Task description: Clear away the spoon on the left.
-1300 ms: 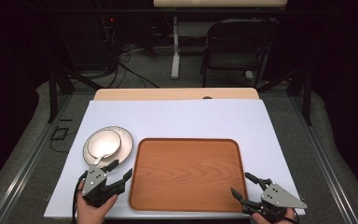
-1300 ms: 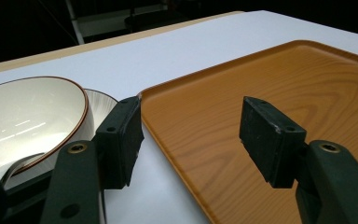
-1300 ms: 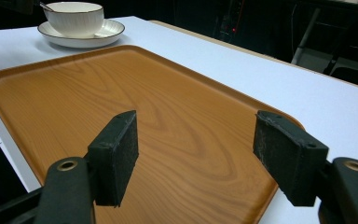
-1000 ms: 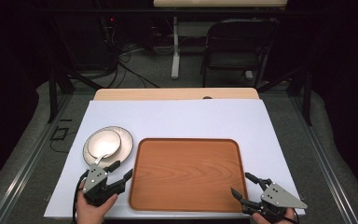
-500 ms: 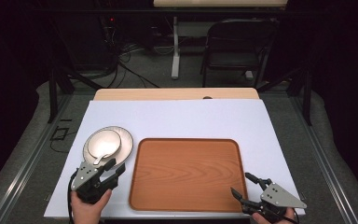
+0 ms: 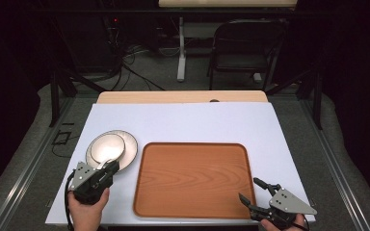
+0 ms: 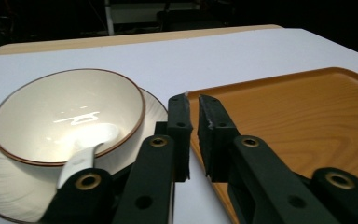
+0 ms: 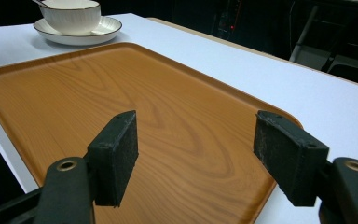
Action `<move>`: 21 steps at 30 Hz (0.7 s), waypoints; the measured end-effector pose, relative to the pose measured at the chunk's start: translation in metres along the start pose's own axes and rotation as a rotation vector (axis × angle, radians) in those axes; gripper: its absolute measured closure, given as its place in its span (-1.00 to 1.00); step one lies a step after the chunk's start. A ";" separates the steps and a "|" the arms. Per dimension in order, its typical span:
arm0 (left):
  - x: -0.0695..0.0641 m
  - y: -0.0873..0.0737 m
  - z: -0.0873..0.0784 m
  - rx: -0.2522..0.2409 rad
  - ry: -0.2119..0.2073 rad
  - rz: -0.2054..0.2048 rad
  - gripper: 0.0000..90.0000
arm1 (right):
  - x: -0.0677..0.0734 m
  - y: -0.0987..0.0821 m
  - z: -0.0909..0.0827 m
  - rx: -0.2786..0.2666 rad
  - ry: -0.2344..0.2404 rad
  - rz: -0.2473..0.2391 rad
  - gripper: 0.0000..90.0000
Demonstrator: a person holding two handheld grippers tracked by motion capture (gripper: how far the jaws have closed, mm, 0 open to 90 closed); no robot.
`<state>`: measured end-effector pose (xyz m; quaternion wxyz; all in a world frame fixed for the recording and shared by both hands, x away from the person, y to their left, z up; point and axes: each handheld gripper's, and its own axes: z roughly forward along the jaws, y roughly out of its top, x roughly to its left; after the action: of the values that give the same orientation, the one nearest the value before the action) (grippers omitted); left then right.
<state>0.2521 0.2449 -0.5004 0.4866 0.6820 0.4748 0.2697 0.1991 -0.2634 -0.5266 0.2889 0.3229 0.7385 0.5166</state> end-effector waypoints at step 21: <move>0.026 -0.006 -0.004 0.027 0.093 -0.085 1.00 | 0.000 0.000 0.000 0.005 -0.003 0.002 -0.32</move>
<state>0.2570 0.2702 -0.5068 0.4660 0.6543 0.5290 0.2737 0.1994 -0.2634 -0.5267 0.2887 0.3250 0.7390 0.5148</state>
